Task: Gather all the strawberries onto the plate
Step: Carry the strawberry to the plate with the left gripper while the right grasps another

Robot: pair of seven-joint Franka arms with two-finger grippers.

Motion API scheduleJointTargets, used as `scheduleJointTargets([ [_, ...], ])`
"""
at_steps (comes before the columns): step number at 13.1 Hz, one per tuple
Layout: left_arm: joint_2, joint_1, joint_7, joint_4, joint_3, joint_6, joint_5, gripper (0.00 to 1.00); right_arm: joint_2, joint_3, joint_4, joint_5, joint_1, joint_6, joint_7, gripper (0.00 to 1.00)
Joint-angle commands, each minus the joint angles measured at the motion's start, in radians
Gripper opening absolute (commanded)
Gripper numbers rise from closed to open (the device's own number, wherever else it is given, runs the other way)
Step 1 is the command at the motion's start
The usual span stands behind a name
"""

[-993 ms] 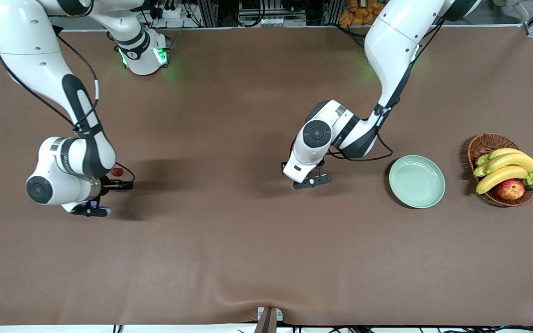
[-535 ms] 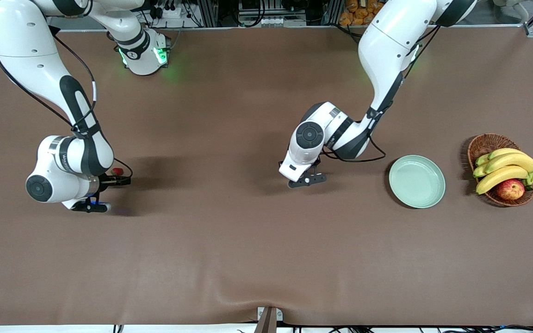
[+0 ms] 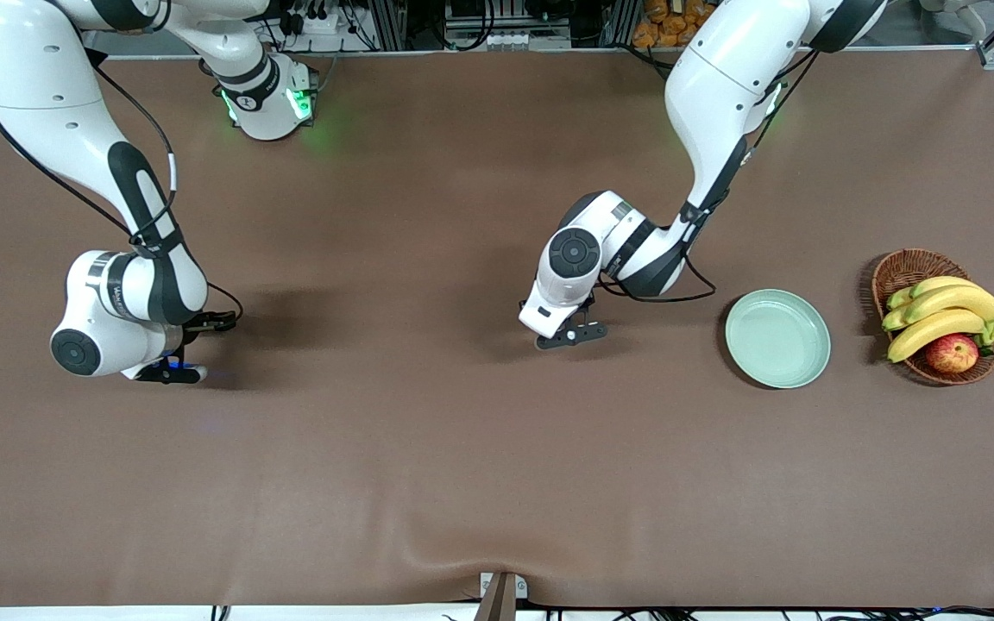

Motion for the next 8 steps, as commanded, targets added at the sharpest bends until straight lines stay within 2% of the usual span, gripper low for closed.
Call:
scheduleJointTargets([
  [1, -0.073, 0.086, 0.033, -0.044, 0.000, -0.024, 0.025, 0.00, -0.018, 0.016, -0.011, -0.022, -0.017, 0.009, -0.006, 0.41],
  [2, -0.098, 0.118, 0.069, -0.057, 0.001, -0.051, 0.025, 0.00, -0.018, 0.016, -0.010, -0.022, -0.015, 0.010, -0.006, 0.39],
  [3, -0.122, 0.174, 0.127, -0.057, 0.001, -0.094, 0.025, 0.00, -0.018, 0.016, -0.008, -0.022, -0.014, 0.012, -0.006, 0.32],
  [5, -0.171, 0.306, 0.329, -0.055, -0.002, -0.169, 0.025, 0.00, -0.018, 0.017, 0.004, -0.020, -0.006, 0.012, -0.005, 0.09],
  [6, -0.191, 0.365, 0.414, -0.054, -0.003, -0.204, 0.025, 0.00, -0.018, 0.017, 0.027, -0.011, 0.002, 0.012, 0.003, 0.01],
  [8, -0.208, 0.466, 0.581, -0.058, -0.002, -0.267, 0.025, 0.00, -0.022, 0.026, 0.131, 0.007, 0.041, 0.003, 0.027, 0.00],
])
